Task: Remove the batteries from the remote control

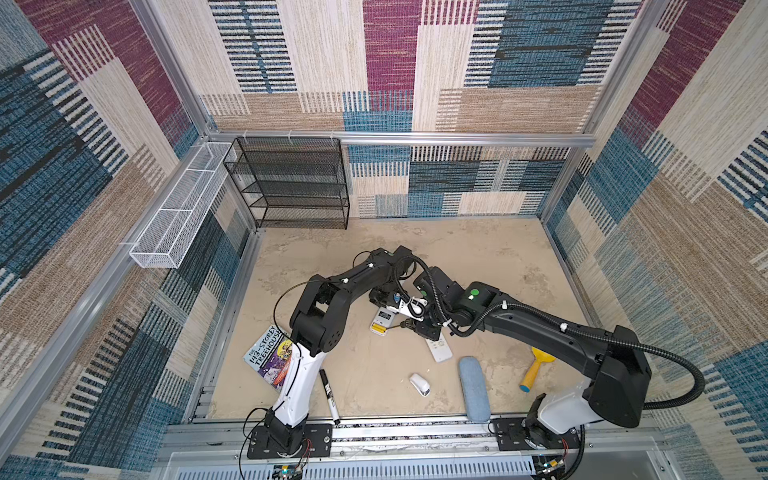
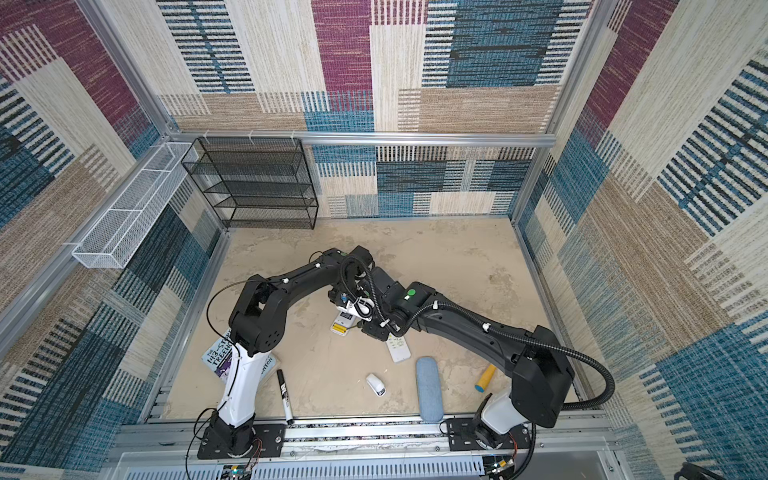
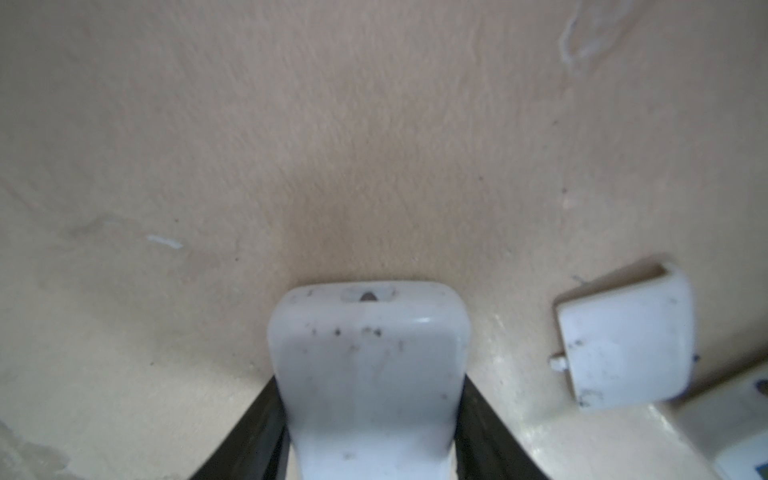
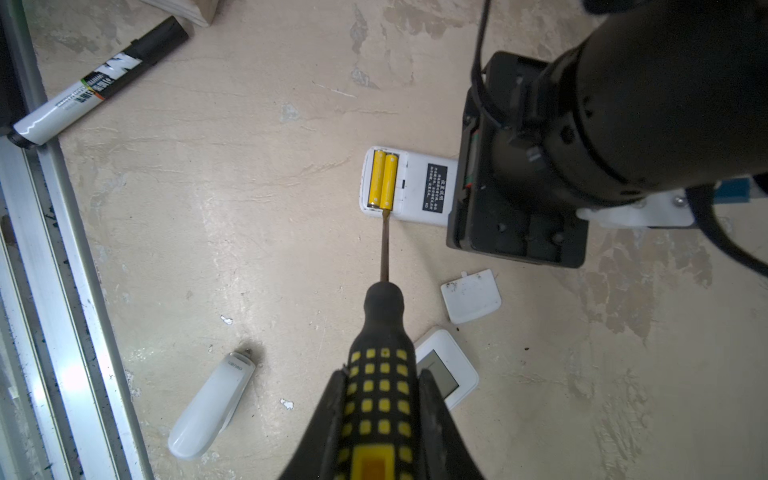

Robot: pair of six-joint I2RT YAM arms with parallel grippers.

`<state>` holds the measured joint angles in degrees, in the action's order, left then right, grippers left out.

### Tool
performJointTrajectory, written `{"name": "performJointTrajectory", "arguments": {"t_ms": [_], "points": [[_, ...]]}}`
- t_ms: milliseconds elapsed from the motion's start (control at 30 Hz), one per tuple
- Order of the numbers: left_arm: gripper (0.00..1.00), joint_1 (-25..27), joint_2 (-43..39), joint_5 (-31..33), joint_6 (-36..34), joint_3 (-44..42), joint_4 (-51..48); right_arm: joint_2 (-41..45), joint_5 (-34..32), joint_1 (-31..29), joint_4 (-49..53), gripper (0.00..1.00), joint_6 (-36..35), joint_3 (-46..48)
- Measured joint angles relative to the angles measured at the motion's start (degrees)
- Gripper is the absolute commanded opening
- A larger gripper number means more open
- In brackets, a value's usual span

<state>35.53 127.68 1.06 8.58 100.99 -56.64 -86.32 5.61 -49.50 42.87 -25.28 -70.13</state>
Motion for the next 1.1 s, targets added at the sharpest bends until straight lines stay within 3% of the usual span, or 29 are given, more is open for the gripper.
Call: {"name": "performJointTrajectory", "arguments": {"t_ms": [567,1100], "points": [[0.19,0.0,0.6,0.0,0.0,0.2,-0.5,-2.9,0.5,0.0,2.7,0.00,0.2,-3.5],[0.19,-0.1,0.9,-0.8,-3.5,-0.9,0.6,7.7,1.0,-0.4,-16.2,0.00,11.8,16.7]]}}
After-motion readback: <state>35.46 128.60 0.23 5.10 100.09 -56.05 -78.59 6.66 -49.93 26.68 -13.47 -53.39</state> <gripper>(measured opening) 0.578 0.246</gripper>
